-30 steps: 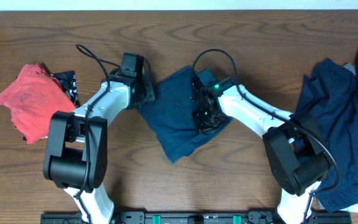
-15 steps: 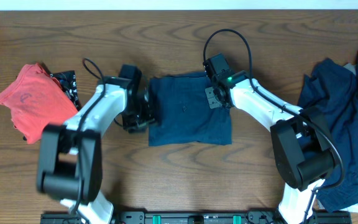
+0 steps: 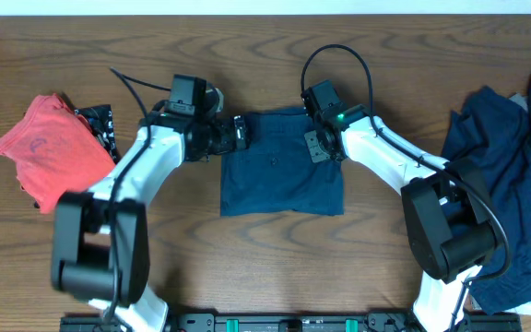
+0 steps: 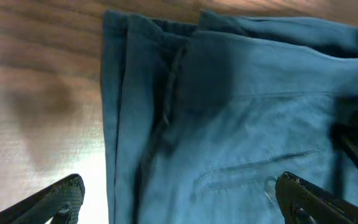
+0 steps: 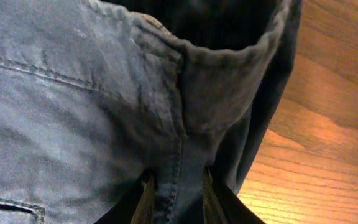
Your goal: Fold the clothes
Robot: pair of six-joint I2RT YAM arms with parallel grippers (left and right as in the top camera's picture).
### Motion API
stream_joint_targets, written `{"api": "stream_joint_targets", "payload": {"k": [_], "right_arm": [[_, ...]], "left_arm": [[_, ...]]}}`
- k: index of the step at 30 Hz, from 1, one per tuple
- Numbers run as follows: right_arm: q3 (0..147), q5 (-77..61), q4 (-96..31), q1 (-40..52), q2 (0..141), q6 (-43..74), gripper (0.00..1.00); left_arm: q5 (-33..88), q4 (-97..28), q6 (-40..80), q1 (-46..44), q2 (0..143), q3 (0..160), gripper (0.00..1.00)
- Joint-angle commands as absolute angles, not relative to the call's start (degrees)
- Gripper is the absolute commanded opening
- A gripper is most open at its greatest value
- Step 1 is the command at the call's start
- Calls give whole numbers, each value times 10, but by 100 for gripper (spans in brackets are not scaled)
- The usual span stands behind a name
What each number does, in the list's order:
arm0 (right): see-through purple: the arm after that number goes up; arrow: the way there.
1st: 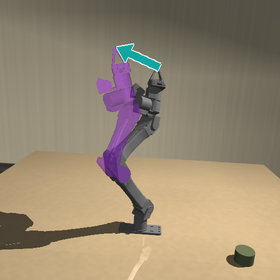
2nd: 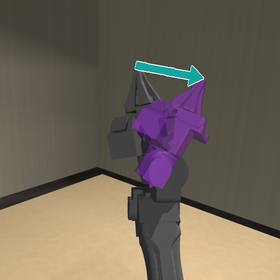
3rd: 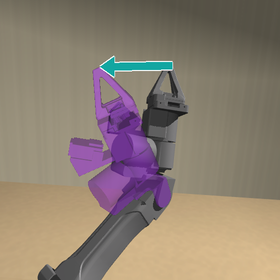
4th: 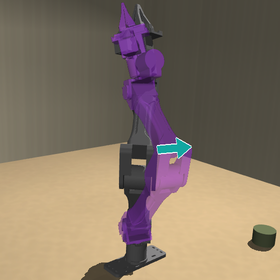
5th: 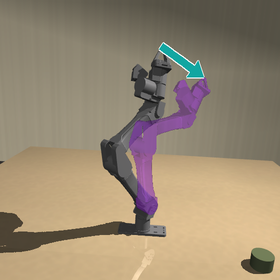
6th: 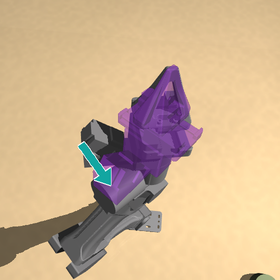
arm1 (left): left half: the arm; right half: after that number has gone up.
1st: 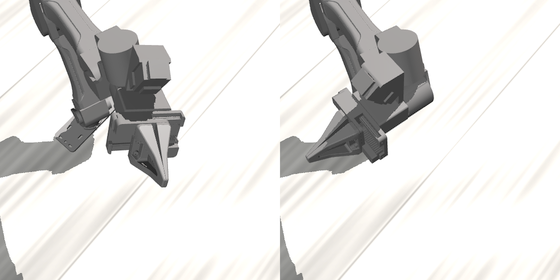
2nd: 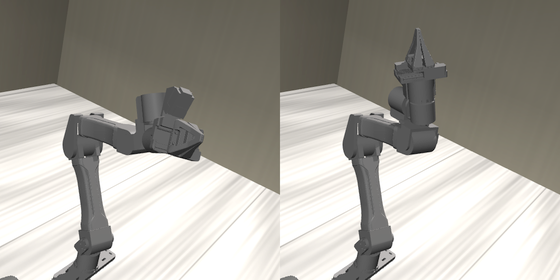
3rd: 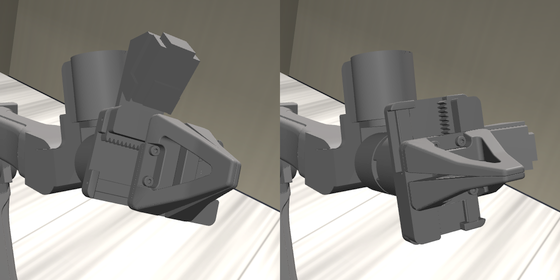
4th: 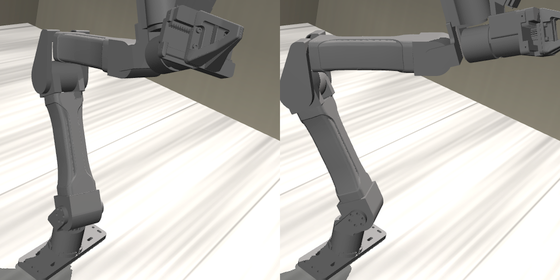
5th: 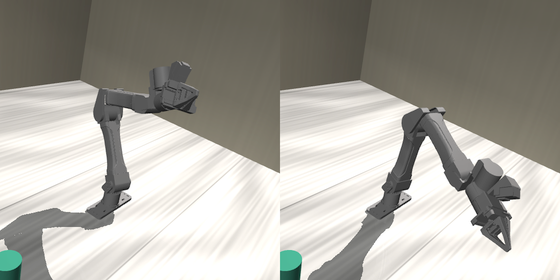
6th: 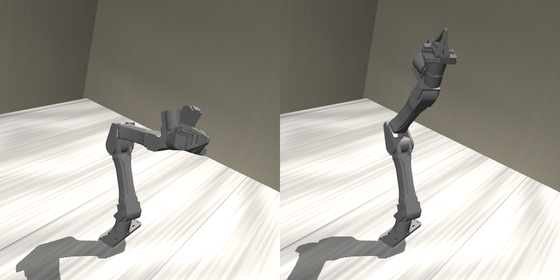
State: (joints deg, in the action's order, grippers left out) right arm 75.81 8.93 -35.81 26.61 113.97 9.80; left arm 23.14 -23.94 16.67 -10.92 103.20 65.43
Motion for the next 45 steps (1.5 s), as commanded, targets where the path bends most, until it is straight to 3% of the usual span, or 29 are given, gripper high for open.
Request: {"api": "stream_joint_targets", "payload": {"k": [1, 7, 8, 10, 14, 18, 20, 21, 28, 31, 45], "right_arm": [[764, 94, -366, 271, 1151, 92, 25], [764, 94, -367, 271, 1151, 98, 25], [764, 94, -368, 271, 1151, 98, 25], [764, 94, -368, 271, 1151, 98, 25], [764, 94, -368, 271, 1151, 98, 25], [764, 94, -369, 271, 1151, 98, 24], [764, 94, -370, 271, 1150, 98, 22], [765, 94, -370, 270, 1148, 98, 21], [772, 96, -370, 241, 1050, 98, 23], [772, 96, -367, 218, 989, 98, 29], [771, 96, -432, 158, 899, 96, 31]], "left_arm": [[225, -219, 170, -106, 1073, 653, 99], [254, -180, 192, -109, 1126, 653, 99], [277, -175, 191, -111, 1133, 653, 94], [310, -172, 191, -117, 1144, 653, 79], [320, -172, 191, -135, 1155, 653, 63], [331, -154, 191, -147, 1153, 654, 31], [341, -141, 191, -147, 1151, 657, 11], [341, -140, 191, -145, 1147, 659, 6], [257, -145, 191, -101, 1084, 664, 6], [199, -153, 188, -55, 1031, 664, 6], [132, -153, 142, 261, 814, 677, 6]]}}
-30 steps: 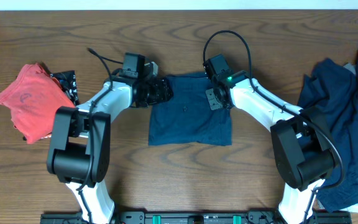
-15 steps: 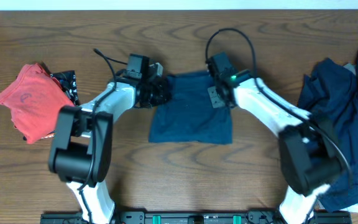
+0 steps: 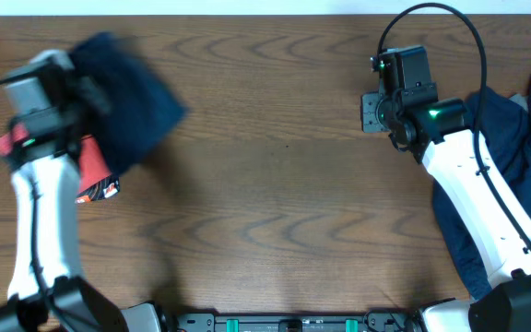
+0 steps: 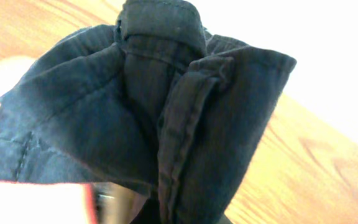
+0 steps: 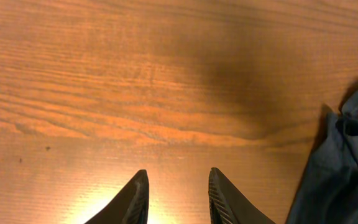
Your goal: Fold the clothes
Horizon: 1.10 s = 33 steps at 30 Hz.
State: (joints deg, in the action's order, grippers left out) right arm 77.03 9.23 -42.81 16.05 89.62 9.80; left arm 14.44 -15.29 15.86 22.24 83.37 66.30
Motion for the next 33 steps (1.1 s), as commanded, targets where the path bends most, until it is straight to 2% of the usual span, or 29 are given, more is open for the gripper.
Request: {"api": "stream_joint_targets", "payload": {"k": [1, 6, 15, 16, 17, 18, 19, 21, 31, 33], "right_arm": [[771, 96, -433, 158, 899, 96, 30], [771, 96, -433, 158, 899, 96, 30], [771, 96, -435, 158, 899, 96, 31], [771, 96, -436, 158, 899, 96, 30], [771, 96, -436, 158, 899, 96, 30], [771, 96, -436, 158, 899, 96, 30], [771, 96, -437, 158, 899, 96, 31], [771, 96, -438, 158, 899, 96, 31], [771, 96, -442, 157, 901, 96, 35], [771, 96, -440, 157, 901, 108, 40]], "left_arm": [[132, -153, 142, 281, 810, 677, 6], [132, -156, 142, 354, 815, 677, 6], [132, -203, 142, 410, 825, 677, 8], [132, -205, 142, 412, 825, 677, 21], [131, -208, 142, 415, 825, 677, 46], [131, -209, 142, 416, 825, 677, 64], [130, -212, 142, 418, 825, 677, 79], [128, -214, 142, 421, 825, 677, 98], [142, -216, 151, 421, 825, 677, 98], [171, -215, 151, 414, 825, 677, 98]]}}
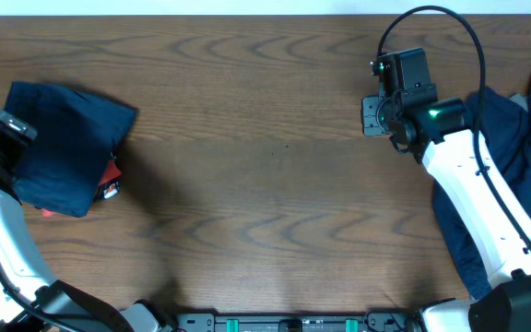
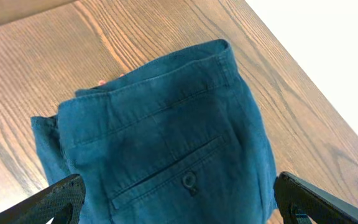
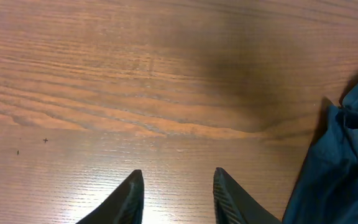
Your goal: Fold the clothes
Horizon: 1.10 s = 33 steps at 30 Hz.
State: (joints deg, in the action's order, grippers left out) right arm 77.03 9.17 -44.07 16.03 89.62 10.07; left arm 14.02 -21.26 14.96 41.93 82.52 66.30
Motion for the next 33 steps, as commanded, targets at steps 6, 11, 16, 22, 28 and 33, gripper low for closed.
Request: {"api": "stream_joint_targets", "payload": {"k": [6, 11, 16, 22, 28, 33], "right_arm": [[771, 7, -403, 150, 908, 137, 74], [771, -37, -381, 131, 924, 155, 99], [771, -37, -382, 81, 930, 189, 99], [771, -36, -497, -2, 930, 143, 99], [771, -29, -627, -65, 925, 141, 99], [762, -33, -653, -69, 876, 115, 99]], "left_arm": [[199, -214, 154, 309, 828, 677, 98], [199, -219, 152, 154, 863, 677, 98], [199, -248, 144, 11, 923, 677, 98], [65, -425, 95, -73, 952, 677, 98], [31, -588, 123, -70, 895, 677, 98], [34, -626, 121, -70, 793, 677, 98]]}}
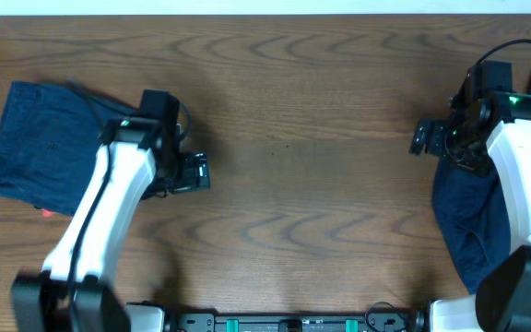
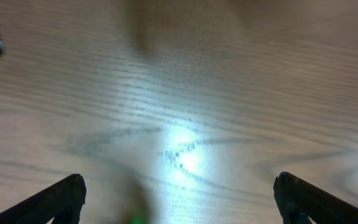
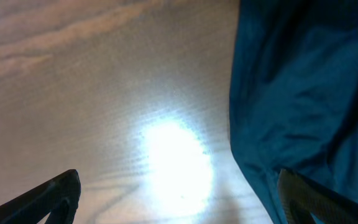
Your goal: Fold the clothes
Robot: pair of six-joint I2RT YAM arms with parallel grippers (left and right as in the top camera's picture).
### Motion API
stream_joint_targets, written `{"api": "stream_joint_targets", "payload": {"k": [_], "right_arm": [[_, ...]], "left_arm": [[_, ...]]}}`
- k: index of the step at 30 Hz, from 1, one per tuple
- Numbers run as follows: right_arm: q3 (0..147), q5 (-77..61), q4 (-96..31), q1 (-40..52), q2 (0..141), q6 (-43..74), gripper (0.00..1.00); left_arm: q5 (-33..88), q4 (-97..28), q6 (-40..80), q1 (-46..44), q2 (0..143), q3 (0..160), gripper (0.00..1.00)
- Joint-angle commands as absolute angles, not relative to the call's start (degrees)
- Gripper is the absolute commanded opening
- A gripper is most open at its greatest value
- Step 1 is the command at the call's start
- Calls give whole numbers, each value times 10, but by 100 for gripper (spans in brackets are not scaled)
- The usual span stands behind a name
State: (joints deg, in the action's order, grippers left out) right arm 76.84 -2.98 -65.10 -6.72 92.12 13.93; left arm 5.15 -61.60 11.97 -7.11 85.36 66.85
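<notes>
Folded navy shorts [image 1: 35, 138] lie at the table's far left, with a sliver of red garment [image 1: 49, 212] showing under their near edge. My left gripper [image 1: 196, 172] is to their right over bare wood, open and empty [image 2: 179, 208]. A heap of dark blue clothes [image 1: 473, 212] fills the right edge. My right gripper [image 1: 422, 138] hovers at that heap's left border, open, with one finger [image 3: 303, 196] over the blue cloth [image 3: 303, 93] and the other over the table.
A pale cloth lies at the far right behind the heap. The wooden table [image 1: 293, 184] stretches between the two arms. A small red and white scrap shows at the left wrist view's corner.
My left gripper has moved from above the folded shorts rightward onto bare table. My right gripper has moved right and nearer, to the heap's edge, and its jaws stand much wider apart.
The folded shorts first lay mid-table, my right gripper shut on their top corner and my left open at their left edge. Then my left held them over the red garment at the left. Then they lay there, released, and now both grippers are open and empty.
</notes>
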Motion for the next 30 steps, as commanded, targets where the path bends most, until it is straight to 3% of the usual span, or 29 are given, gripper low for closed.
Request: {"api": "stream_joint_targets", "payload": {"k": [1, 8, 15, 21, 30], "right_arm": [[756, -33, -649, -68, 859, 114, 99], [638, -35, -521, -60, 666, 101, 99], [468, -15, -369, -43, 427, 91, 99], [436, -15, -419, -43, 335, 91, 99], [435, -15, -548, -43, 326, 91, 99]], "left_arm": [[34, -628, 120, -70, 763, 677, 98], [33, -565, 96, -72, 540, 628, 98], [-60, -474, 95, -72, 327, 536, 98], [-61, -495, 95, -72, 272, 531, 98], [-61, -506, 95, -72, 272, 530, 98]]}}
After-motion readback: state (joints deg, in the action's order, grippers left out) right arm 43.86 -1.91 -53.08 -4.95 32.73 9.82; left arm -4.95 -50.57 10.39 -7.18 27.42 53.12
